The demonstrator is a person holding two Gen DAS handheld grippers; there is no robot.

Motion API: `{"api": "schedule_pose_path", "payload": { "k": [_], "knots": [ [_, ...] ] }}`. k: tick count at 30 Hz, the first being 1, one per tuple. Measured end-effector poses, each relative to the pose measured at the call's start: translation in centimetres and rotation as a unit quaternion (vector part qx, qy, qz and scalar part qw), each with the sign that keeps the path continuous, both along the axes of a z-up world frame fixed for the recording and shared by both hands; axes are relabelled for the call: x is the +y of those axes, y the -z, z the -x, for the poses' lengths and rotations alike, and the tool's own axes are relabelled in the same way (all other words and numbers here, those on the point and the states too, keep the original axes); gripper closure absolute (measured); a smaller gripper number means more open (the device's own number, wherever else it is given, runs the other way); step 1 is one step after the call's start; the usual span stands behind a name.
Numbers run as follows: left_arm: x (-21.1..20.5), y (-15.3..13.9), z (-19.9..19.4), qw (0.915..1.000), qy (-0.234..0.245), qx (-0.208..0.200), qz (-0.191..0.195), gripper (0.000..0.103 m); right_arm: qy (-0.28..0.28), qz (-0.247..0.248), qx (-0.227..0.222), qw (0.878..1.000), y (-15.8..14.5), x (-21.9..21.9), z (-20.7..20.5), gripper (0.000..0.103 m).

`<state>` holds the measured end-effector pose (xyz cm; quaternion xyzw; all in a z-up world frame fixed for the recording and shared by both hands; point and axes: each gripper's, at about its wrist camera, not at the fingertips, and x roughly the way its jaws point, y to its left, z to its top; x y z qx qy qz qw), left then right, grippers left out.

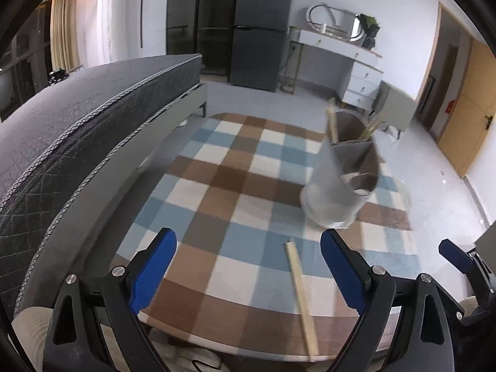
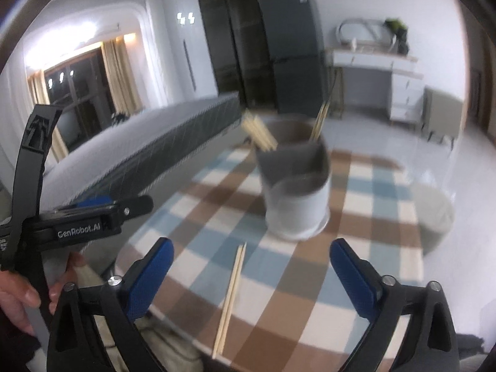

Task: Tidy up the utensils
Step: 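Move both open tools down to the last chopsticks on the rug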

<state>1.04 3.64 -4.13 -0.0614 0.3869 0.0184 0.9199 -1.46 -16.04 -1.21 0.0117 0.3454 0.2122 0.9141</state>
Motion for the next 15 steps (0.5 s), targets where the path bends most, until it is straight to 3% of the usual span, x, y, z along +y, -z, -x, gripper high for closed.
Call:
{"api": "schedule_pose_path", "payload": {
  "k": [1, 3, 5, 10, 11, 13, 15],
  "knots": [
    [0.2, 0.4, -0.3, 1.0, -0.004, 0.008, -0.002, 0.012, -0.008, 0.006, 0.015, 1.0, 0.7, 0.3, -0.4, 0.013],
    [0.6, 0.8, -0.8, 0.9997, -0.01, 0.02, 0.003, 0.012, -0.028, 0.026, 0.05, 0.998, 1.9, 1.3, -1.6, 0.028],
    [1.1, 0.8, -1.0, 0.9997, -0.014, 0.018, 0.002, 0.012, -0.047, 0.049, 0.082, 0.994, 3.3, 2.2, -2.8, 0.034],
    [2.9, 0.7, -1.4, 0.9993, -0.032, 0.017, 0.006, 0.012, -0.096, 0.118, 0.174, 0.973, 7.1, 5.2, -6.6, 0.054],
    [3.3, 0.7, -1.5, 0.999, -0.039, 0.02, 0.005, 0.012, -0.096, 0.127, 0.183, 0.97, 7.6, 5.5, -7.3, 0.064],
    [4.1, 0.7, -1.7, 0.9982, -0.055, 0.024, 0.002, 0.012, -0.098, 0.146, 0.221, 0.959, 9.1, 6.3, -9.0, 0.067],
    [5.2, 0.7, -1.7, 0.997, -0.073, 0.027, 0.009, 0.012, -0.104, 0.156, 0.253, 0.949, 10.3, 6.9, -10.2, 0.08]
  ]
}}
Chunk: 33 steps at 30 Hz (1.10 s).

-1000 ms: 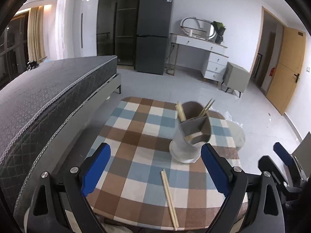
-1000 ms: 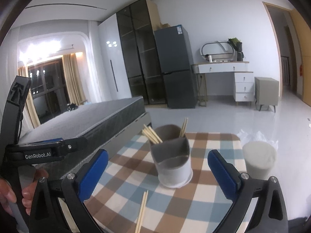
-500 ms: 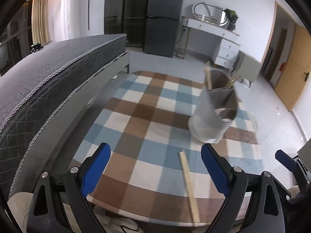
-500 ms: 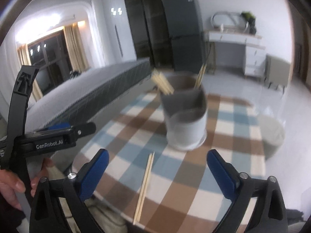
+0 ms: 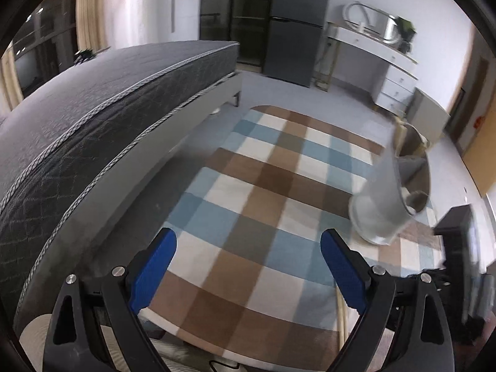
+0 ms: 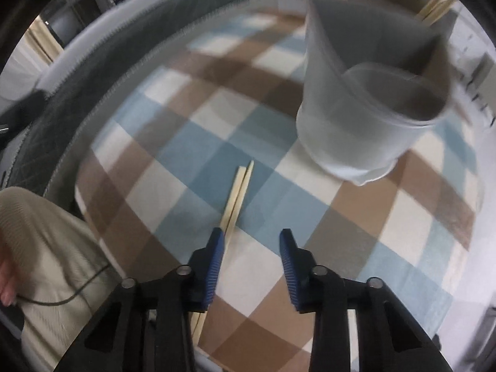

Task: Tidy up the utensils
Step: 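Move both open tools down to the last chopsticks on the rug, then grasp a chopstick with the right tool while the left tool grasps another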

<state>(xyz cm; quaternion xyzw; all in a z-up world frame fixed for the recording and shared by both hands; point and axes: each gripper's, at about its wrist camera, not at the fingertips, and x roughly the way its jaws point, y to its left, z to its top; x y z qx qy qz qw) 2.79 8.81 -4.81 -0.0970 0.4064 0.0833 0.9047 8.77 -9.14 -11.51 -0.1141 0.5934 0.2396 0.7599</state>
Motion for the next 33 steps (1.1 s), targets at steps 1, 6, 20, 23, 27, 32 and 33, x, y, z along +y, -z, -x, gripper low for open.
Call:
{"api": "schedule_pose_path", "payload": {
  "k": [1, 6, 20, 23, 27, 32, 33],
  "knots": [
    [0.4, 0.1, -0.1, 1.0, -0.007, 0.002, 0.005, 0.012, -0.005, 0.012, 0.012, 1.0, 0.7, 0.5, -0.7, 0.08],
    [2.2, 0.2, -0.3, 0.9988, -0.04, 0.011, 0.024, 0.012, -0.021, 0.044, 0.029, 0.998, 2.2, 2.4, -2.4, 0.081],
    [3.2, 0.9, -0.7, 0.9961, -0.048, 0.038, 0.064, 0.012, -0.079, 0.127, 0.059, 0.987, 3.8, 5.7, -1.7, 0.091],
    [3.4, 1.0, -0.7, 0.9956, -0.051, 0.039, 0.068, 0.012, -0.075, 0.125, 0.062, 0.987, 3.8, 5.6, -1.5, 0.091],
    [3.6, 1.2, -0.8, 0.9938, -0.04, 0.05, 0.091, 0.012, -0.063, 0.119, 0.068, 0.989, 3.8, 5.9, -2.3, 0.09],
    [3.8, 1.5, -0.8, 0.9922, -0.039, 0.058, 0.103, 0.012, -0.054, 0.109, 0.057, 0.991, 3.6, 6.6, -2.8, 0.097],
    [4.0, 1.6, -0.9, 0.9915, -0.039, 0.06, 0.109, 0.012, -0.054, 0.108, 0.053, 0.991, 3.5, 6.0, -2.4, 0.098]
  ]
}}
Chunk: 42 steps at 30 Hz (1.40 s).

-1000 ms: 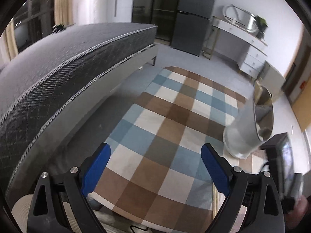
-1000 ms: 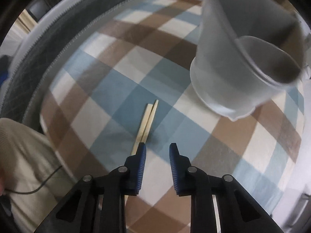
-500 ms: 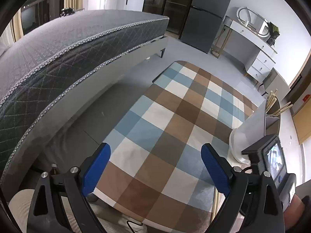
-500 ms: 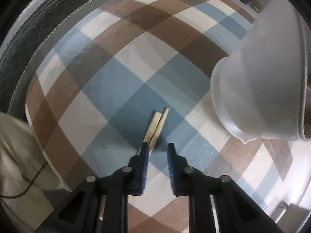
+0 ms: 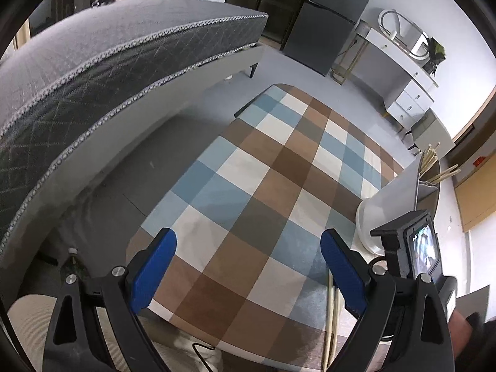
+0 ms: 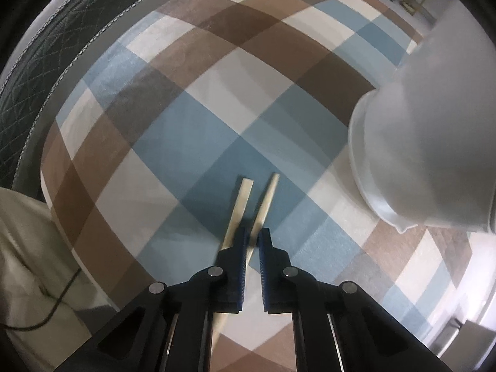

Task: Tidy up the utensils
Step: 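Grasp a chopstick with the right tool while the left tool grasps another, then lift both held chopsticks upright above the grey holder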

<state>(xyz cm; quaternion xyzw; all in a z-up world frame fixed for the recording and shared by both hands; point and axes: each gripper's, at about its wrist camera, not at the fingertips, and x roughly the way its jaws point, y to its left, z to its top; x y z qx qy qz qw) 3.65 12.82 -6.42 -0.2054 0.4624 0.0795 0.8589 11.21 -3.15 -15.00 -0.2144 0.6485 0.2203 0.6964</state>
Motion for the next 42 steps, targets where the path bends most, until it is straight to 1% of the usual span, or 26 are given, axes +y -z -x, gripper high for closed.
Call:
{"api": "schedule_pose_path", "payload": {
  "k": [3, 5, 6, 7, 8, 9, 11, 12, 14, 16, 17, 19, 22, 25, 26, 28, 30, 31, 32, 33, 35, 37, 39, 40, 41, 42],
  "knots": [
    [0.1, 0.4, -0.2, 0.9999, -0.003, 0.01, -0.005, 0.012, -0.003, -0.012, -0.016, 1.0, -0.3, 0.0, 0.4, 0.099],
    [-0.1, 0.8, -0.3, 0.9998, -0.002, 0.018, -0.01, 0.012, 0.009, -0.032, -0.043, 0.999, -0.9, -0.7, 1.0, 0.099],
    [-0.3, 1.0, -0.3, 0.9997, 0.001, 0.021, -0.012, 0.012, 0.024, -0.058, -0.057, 0.996, -1.6, -1.6, 1.2, 0.099],
    [-0.6, 1.3, -0.4, 0.9996, 0.006, 0.026, -0.012, 0.012, 0.032, -0.07, -0.066, 0.995, -2.2, -2.0, 1.3, 0.099],
    [-0.9, 1.5, -0.5, 0.9994, 0.012, 0.03, -0.011, 0.012, 0.046, -0.093, -0.081, 0.991, -3.0, -3.0, 1.6, 0.099],
    [-1.3, 1.9, -0.6, 0.9991, 0.02, 0.037, -0.009, 0.012, 0.059, -0.12, -0.093, 0.987, -3.9, -4.1, 2.0, 0.099],
    [-2.3, 2.8, -1.0, 0.9978, 0.038, 0.053, -0.005, 0.012, 0.073, -0.154, -0.113, 0.979, -5.1, -5.8, 2.8, 0.099],
    [-3.0, 3.2, -1.2, 0.9967, 0.049, 0.063, -0.012, 0.012, 0.084, -0.171, -0.129, 0.973, -5.9, -7.0, 3.5, 0.099],
    [-4.3, 3.9, -1.5, 0.9947, 0.068, 0.075, -0.018, 0.012, 0.101, -0.2, -0.143, 0.964, -6.9, -8.6, 4.2, 0.099],
    [-5.3, 4.6, -1.6, 0.9924, 0.088, 0.085, -0.004, 0.012, 0.125, -0.229, -0.162, 0.952, -7.5, -10.7, 4.9, 0.099],
    [-6.1, 5.0, -1.8, 0.9907, 0.1, 0.092, 0.0, 0.012, 0.131, -0.239, -0.169, 0.947, -7.7, -11.8, 5.1, 0.099],
    [-7.5, 5.5, -1.9, 0.9876, 0.119, 0.102, -0.004, 0.012, 0.147, -0.265, -0.188, 0.934, -8.6, -13.6, 5.7, 0.099],
    [-8.9, 5.9, -2.2, 0.9842, 0.138, 0.111, 0.004, 0.012, 0.16, -0.285, -0.206, 0.922, -9.6, -15.1, 6.2, 0.099],
    [-10.4, 6.1, -2.7, 0.9826, 0.147, 0.113, -0.011, 0.015, 0.167, -0.309, -0.222, 0.91, -10.1, -16.6, 6.6, 0.099],
    [-10.9, 6.3, -3.0, 0.9818, 0.151, 0.115, -0.016, 0.018, 0.17, -0.311, -0.226, 0.907, -10.2, -16.9, 6.9, 0.099],
    [-11.9, 6.6, -3.6, 0.9797, 0.158, 0.121, -0.024, 0.021, 0.175, -0.317, -0.229, 0.904, -9.9, -17.4, 6.9, 0.099],
    [-12.4, 7.1, -4.1, 0.9784, 0.158, 0.129, -0.033, 0.022, 0.185, -0.323, -0.231, 0.899, -9.9, -18.2, 7.0, 0.099],
    [-12.6, 7.3, -4.4, 0.9779, 0.157, 0.133, -0.036, 0.025, 0.186, -0.327, -0.232, 0.897, -10.0, -18.5, 7.1, 0.099],
    [-12.7, 7.6, -4.7, 0.9778, 0.154, 0.137, -0.038, 0.031, 0.187, -0.33, -0.236, 0.895, -10.2, -18.8, 7.2, 0.099],
    [-12.7, 8.0, -5.1, 0.977, 0.15, 0.145, -0.042, 0.034, 0.186, -0.333, -0.24, 0.893, -10.4, -19.0, 7.2, 0.099],
    [-12.7, 8.4, -5.5, 0.9758, 0.143, 0.159, -0.046, 0.05, 0.187, -0.34, -0.241, 0.889, -10.6, -19.5, 7.5, 0.099],
    [-12.8, 8.5, -5.6, 0.9751, 0.143, 0.164, -0.045, 0.052, 0.187, -0.347, -0.24, 0.887, -10.7, -19.6, 7.5, 0.099],
    [-13.1, 8.6, -5.8, 0.973, 0.147, 0.17, -0.054, 0.06, 0.19, -0.356, -0.236, 0.884, -10.7, -19.8, 7.4, 0.099],
    [-13.3, 8.8, -5.8, 0.9716, 0.151, 0.174, -0.053, 0.067, 0.19, -0.359, -0.235, 0.883, -10.7, -19.9, 7.3, 0.099],
    [-13.5, 8.9, -5.9, 0.9709, 0.152, 0.177, -0.054, 0.072, 0.192, -0.36, -0.237, 0.882, -10.8, -20.0, 7.3, 0.099],
    [-13.7, 8.8, -5.9, 0.9711, 0.151, 0.174, -0.065, 0.076, 0.192, -0.363, -0.237, 0.881, -10.8, -20.1, 7.3, 0.099]
  ]
}}
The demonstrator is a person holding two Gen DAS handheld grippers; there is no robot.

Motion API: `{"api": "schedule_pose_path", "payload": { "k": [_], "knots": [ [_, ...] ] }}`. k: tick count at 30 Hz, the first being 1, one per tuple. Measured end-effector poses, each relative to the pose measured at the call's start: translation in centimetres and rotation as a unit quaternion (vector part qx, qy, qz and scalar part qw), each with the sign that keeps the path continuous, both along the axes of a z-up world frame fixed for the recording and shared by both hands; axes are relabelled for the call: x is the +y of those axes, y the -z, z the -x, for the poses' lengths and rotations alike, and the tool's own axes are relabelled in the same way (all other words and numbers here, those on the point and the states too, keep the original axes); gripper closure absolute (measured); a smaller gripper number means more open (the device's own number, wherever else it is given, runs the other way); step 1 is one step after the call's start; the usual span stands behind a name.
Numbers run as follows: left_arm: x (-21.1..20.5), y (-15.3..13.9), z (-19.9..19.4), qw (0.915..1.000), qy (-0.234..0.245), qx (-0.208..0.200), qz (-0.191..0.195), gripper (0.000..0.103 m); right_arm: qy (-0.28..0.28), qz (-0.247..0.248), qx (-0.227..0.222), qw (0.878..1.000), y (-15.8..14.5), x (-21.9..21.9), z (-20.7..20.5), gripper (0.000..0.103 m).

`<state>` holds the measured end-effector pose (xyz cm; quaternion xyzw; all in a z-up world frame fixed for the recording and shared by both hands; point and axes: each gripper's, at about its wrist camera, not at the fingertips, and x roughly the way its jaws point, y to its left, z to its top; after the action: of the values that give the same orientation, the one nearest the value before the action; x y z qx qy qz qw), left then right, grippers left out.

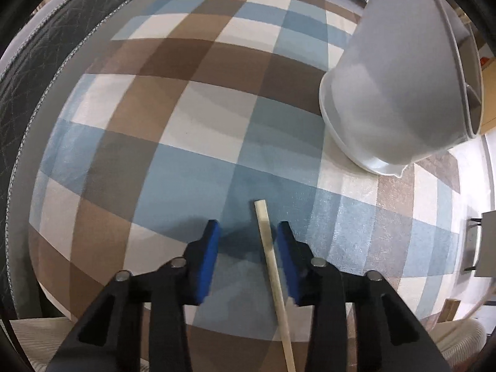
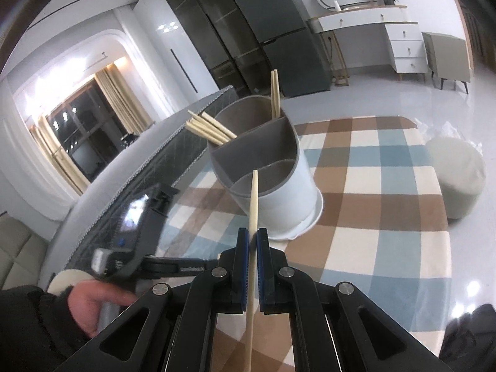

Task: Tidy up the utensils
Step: 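Lift both held chopsticks upright above the grey holder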

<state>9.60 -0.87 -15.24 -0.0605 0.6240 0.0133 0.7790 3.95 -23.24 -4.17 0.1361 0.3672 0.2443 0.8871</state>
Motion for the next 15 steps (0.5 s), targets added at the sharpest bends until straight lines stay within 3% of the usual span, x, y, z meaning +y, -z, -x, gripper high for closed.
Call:
{"api": "schedule_pose_path", "payload": {
  "k": [4, 8, 15],
  "knots": [
    [0.0, 0.0, -0.3, 0.9998, -0.017, 0.011, 0.001, 0.099, 0.008, -0.016, -0.002, 1.0, -0.3, -0.8, -0.2, 0.099],
    [0.1, -0.2, -0.2, 0.9994, -0.029, 0.012, 0.013, 0.101, 0.014, -0.018, 0.003, 1.0, -0.2, -1.3, -0.3, 0.099],
    [1.1, -3.9, 2.4, 0.9963, -0.033, -0.071, 0.036, 0.101, 0.023, -0.007, -0.008, 1.0, -0.4, -1.4, 0.0, 0.099]
  ]
}}
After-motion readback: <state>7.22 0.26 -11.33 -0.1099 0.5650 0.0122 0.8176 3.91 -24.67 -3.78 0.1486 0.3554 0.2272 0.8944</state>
